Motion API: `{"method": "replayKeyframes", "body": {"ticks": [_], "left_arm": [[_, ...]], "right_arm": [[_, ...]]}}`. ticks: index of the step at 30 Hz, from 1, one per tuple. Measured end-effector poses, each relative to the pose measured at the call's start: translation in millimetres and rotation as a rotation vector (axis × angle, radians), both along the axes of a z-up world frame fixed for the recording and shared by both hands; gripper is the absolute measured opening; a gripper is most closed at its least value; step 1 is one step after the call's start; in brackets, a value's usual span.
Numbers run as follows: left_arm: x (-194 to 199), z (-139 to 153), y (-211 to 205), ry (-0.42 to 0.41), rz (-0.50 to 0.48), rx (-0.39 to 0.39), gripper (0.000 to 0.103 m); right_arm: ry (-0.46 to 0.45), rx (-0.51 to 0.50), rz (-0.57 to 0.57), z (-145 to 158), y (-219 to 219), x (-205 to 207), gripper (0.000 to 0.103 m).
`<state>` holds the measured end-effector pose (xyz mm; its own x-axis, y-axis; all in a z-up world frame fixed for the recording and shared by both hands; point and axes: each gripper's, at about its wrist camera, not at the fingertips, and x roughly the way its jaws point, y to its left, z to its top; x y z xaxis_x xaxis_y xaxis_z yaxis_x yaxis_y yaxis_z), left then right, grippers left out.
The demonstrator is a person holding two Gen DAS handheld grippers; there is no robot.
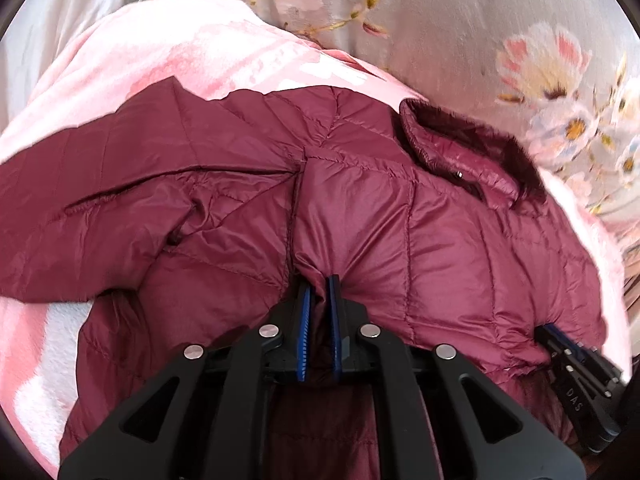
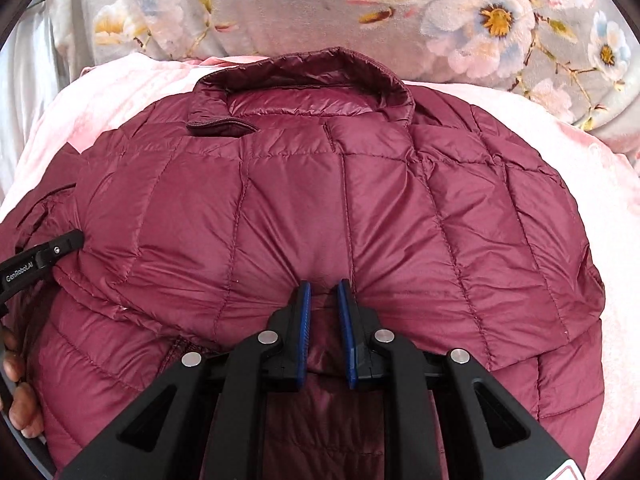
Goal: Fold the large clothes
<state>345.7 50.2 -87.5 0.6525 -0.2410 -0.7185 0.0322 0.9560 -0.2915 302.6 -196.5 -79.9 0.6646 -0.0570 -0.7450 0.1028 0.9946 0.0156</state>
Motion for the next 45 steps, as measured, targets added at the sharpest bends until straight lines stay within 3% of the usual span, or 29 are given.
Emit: {"method": "replayKeyframes", "body": {"ticks": [3, 7, 10, 14, 18, 22, 23, 24, 25, 26, 28, 31, 36, 39, 42, 44, 45], "left_arm": [[-15, 5, 18, 0.012, 0.014, -0.072, 0.018], [-68, 26, 71, -0.037, 0.1, -0.178, 0.069], [-93, 37, 131, -0.058, 0.221, -0.213, 0.076], [-100, 33, 228, 0.009, 0.471, -0.188, 0.079], [-111, 22, 326, 0.061, 0.734, -0.249, 0.078], [-117, 14, 368, 0.073, 0.863, -0.303, 0.076], [-116, 12, 371, 0.073, 0.865, -0.322, 0.073], [-113, 11, 372, 0.072, 0.86, -0.344, 0.06], [-107, 9, 369, 0.075, 0.836, -0.363, 0.044], [-102, 9, 366, 0.078, 0.818, -0.359, 0.035], [-87, 18, 352, 0.075, 0.777, -0.307, 0.009], [-72, 48, 315, 0.011, 0.689, -0.206, 0.003], [-43, 132, 207, -0.164, 0.405, -0.118, 0.001], [-28, 178, 101, -0.254, 0.139, -0.102, 0.001], [-24, 190, 14, -0.267, -0.06, -0.121, 0.002], [-23, 179, -54, -0.221, -0.199, -0.137, 0.006], [-23, 170, -76, -0.19, -0.241, -0.141, 0.026]], "right_arm": [[-0.03, 0.077, -0.026, 11, -12, -24, 0.017], [-0.04, 0.061, -0.027, 24, -19, -64, 0.023], [-0.032, 0.081, -0.02, 25, -21, -83, 0.024], [-0.031, 0.151, -0.027, 21, -21, -107, 0.024], [-0.028, 0.193, -0.042, 17, -19, -127, 0.034], [-0.013, 0.204, -0.066, 9, -21, -140, 0.034], [-0.01, 0.199, -0.071, 7, -21, -141, 0.034], [-0.005, 0.195, -0.074, 4, -21, -142, 0.035], [-0.003, 0.197, -0.074, 2, -22, -143, 0.035], [-0.001, 0.199, -0.075, 0, -22, -143, 0.035], [-0.005, 0.198, -0.072, -3, -22, -144, 0.036], [-0.014, 0.188, -0.056, -5, -19, -145, 0.042], [-0.031, 0.175, -0.039, -9, -16, -147, 0.049], [-0.036, 0.187, -0.037, -8, -17, -148, 0.05], [-0.041, 0.216, -0.048, -6, -22, -150, 0.05], [-0.038, 0.237, -0.06, -4, -29, -153, 0.05], [-0.034, 0.242, -0.069, -2, -34, -154, 0.05]]}}
